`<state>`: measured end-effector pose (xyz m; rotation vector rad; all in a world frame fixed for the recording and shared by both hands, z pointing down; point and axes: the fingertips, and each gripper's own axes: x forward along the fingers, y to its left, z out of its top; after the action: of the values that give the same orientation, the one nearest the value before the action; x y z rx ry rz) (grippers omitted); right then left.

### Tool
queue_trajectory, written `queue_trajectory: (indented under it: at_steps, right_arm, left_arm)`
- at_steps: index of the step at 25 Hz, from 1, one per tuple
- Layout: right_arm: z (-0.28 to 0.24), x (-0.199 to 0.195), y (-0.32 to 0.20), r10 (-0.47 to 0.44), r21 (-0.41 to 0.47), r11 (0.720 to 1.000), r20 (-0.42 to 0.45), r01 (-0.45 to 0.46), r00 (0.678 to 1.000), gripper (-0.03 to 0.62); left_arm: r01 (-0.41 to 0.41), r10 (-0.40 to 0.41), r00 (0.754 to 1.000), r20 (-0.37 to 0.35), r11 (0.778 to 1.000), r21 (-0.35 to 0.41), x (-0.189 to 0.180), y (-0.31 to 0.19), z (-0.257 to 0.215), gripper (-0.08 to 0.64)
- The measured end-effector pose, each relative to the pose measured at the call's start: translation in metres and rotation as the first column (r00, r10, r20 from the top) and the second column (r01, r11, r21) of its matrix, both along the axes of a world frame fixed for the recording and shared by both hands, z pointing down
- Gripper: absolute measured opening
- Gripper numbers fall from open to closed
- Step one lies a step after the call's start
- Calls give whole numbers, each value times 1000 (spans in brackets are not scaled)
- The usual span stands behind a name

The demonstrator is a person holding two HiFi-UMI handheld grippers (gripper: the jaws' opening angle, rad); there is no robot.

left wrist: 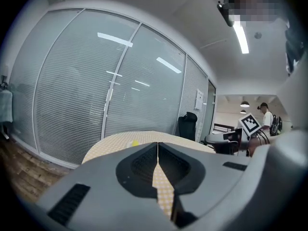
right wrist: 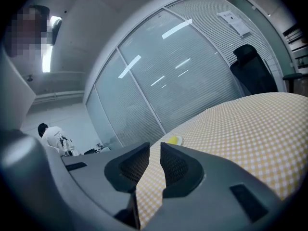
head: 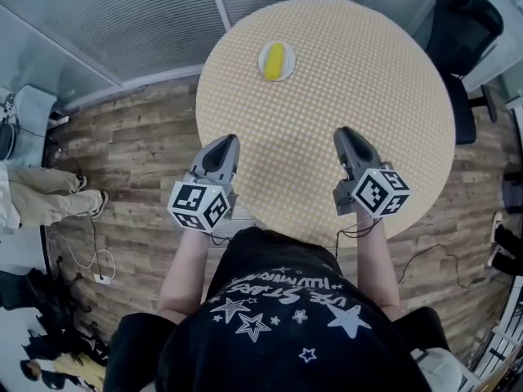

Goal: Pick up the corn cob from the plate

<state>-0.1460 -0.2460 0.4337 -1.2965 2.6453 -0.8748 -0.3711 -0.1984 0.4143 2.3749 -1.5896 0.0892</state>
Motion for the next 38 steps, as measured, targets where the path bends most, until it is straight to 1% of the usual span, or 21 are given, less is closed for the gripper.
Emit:
queue_trajectory:
  at_steps: [5, 9, 13, 15, 18, 23, 28, 30, 33, 36, 38]
  right_arm:
    - [8, -29, -18, -50, -11, 999, -41, 49, 998, 75]
    - [12, -54, -36, -66, -33, 997, -53, 65, 996, 75]
    - [8, -76, -60, -4, -32, 999, -49, 3, 999, 75]
    - [8, -87, -71, 32, -44, 998, -39, -33, 999, 75]
    - [14, -99, -90, 67, -72, 995, -70, -72, 995, 75]
    - [28, -127, -131, 70, -148, 985, -116, -87, 991, 75]
    - [47, -146, -165, 74, -250, 962, -167, -114, 983, 81]
    - [54, -154, -177, 68, -286, 951, -163, -113, 984, 113]
    - [66, -166, -196, 46, -349, 932, -153, -98, 987, 191]
    - [80, -175, -218, 30, -399, 911, -194, -107, 980, 236]
    - [91, -182, -233, 22, -430, 895, -221, -118, 975, 250]
  left_arm:
    - [18, -18, 1000, 21, 1000, 5, -13, -11, 0, 11]
    - [-7, 7, 1000, 29, 1000, -5, -27, -30, 6, 11]
    - [-49, 49, 999, 13, 999, -12, -45, -62, 12, 12]
    - [-82, 82, 996, 20, 997, -13, -53, -77, 13, 11]
    - [-128, 128, 991, 26, 992, -13, -60, -100, 15, 12]
    - [-181, 182, 983, 38, 983, -12, -78, -135, 21, 12]
    - [-212, 213, 977, 17, 976, -37, -92, -164, 33, 12]
    - [-217, 218, 976, 21, 975, -44, -98, -174, 37, 11]
    - [-220, 221, 975, 23, 974, -50, -105, -187, 42, 11]
    - [-223, 224, 975, 13, 973, -58, -111, -197, 47, 12]
    - [-226, 227, 974, 3, 972, -67, -115, -204, 51, 12]
